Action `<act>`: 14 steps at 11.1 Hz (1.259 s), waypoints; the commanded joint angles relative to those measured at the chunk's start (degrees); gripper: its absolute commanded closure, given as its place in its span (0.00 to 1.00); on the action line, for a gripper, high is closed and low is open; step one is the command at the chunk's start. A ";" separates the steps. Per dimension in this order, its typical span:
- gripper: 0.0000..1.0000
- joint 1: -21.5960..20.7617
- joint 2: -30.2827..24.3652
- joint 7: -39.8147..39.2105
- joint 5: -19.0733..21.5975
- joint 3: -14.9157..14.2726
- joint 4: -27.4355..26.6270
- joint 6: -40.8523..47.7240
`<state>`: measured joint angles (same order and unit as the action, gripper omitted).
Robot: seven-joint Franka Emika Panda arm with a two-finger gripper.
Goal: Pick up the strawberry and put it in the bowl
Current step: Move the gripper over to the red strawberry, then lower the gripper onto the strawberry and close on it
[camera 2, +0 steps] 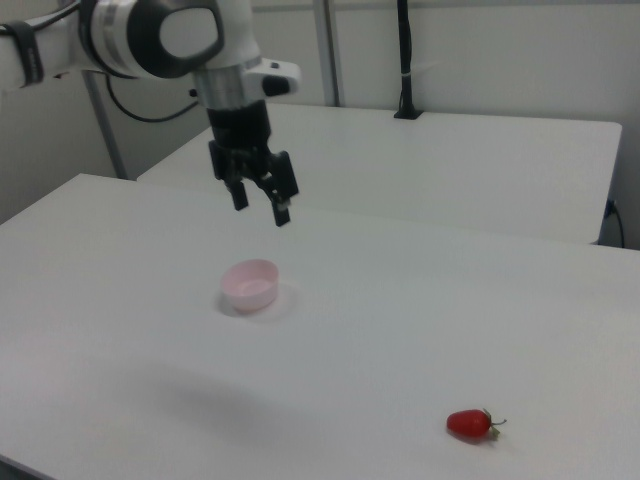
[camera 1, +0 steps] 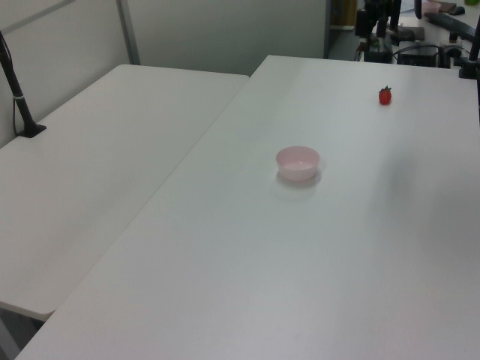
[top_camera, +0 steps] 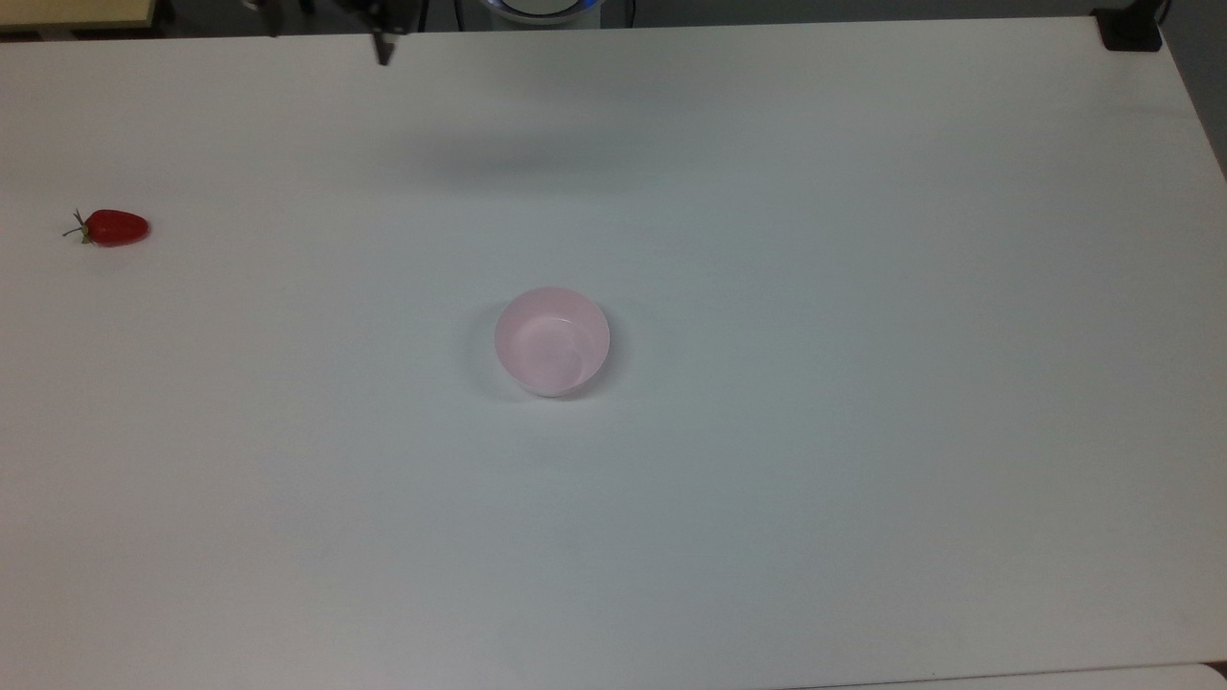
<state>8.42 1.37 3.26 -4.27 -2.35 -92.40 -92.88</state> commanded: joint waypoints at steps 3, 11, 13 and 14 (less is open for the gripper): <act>0.00 11.50 6.87 0.08 0.58 -0.11 -0.94 -8.43; 0.04 23.74 19.36 15.97 -0.56 -0.11 -2.25 -24.19; 0.04 23.84 19.98 18.69 -0.57 -1.07 -6.10 -31.01; 0.04 23.92 20.16 19.32 -0.57 -1.77 -7.78 -34.62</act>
<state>32.34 22.46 19.20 -4.35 -2.97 -94.83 -119.90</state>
